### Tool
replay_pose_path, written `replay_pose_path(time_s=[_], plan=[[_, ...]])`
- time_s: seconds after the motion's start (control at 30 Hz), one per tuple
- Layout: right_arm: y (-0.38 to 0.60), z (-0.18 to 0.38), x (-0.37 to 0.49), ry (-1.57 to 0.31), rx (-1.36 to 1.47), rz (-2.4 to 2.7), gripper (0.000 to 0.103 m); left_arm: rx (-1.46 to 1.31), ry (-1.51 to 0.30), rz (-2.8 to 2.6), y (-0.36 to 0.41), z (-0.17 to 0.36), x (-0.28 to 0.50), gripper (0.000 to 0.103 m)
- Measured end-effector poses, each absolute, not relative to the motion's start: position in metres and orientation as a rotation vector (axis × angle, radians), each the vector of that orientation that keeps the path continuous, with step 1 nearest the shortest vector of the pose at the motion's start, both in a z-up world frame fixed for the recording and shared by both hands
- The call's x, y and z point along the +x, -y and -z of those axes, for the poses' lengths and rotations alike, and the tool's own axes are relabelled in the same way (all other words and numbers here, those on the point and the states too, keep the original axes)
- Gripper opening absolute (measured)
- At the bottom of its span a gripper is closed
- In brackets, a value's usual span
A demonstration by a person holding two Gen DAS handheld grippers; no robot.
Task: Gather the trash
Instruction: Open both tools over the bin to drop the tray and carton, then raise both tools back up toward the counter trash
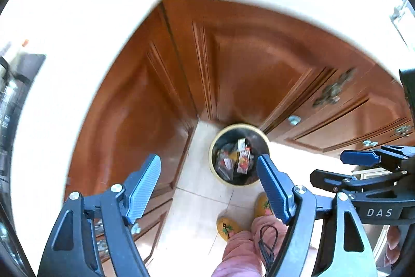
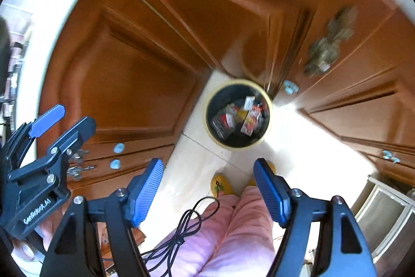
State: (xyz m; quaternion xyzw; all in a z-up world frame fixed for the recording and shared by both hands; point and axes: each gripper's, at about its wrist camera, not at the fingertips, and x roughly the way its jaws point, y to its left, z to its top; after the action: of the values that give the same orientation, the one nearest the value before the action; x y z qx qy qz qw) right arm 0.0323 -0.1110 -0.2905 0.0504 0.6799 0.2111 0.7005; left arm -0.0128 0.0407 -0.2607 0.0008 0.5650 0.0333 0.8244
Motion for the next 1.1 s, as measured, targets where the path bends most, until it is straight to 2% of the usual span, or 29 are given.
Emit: replay_pose_path(time_s=[0.17,0.3,0.5,0.7,0.83,1.1], plan=[[0.121,0.227,0.023,-1.412,0.1,-0.456,0.073,0.018,-1.111,-0.061,-0.041,0.195,-0.019,0.076],[0.124,0.183,0.016,-1.319,0.067,-0.425,0.073,0.041,-1.011,-0.057,-0.041,0.141,-0.022,0.081],[0.131,0.141,0.022,-1.221,0.066,-0.379,0.073,0.057,-0.863,-0.049,-0.043,0.082,-0.022,0.085],[0.142,0.099,0.029,-1.101,0.092,-0.339,0.073,0.063,-0.77,-0.03,-0.04,0.043,-0.012,0.086],[0.153,0.072,0.038,-1.036,0.086,-0.322,0.073,0.073,-0.723,-0.011,-0.032,0.034,0.002,0.093],[0.187,0.032,0.096,-0.959,0.088,-0.317,0.073,0.124,-0.683,0.008,0.002,0.019,0.055,0.095]])
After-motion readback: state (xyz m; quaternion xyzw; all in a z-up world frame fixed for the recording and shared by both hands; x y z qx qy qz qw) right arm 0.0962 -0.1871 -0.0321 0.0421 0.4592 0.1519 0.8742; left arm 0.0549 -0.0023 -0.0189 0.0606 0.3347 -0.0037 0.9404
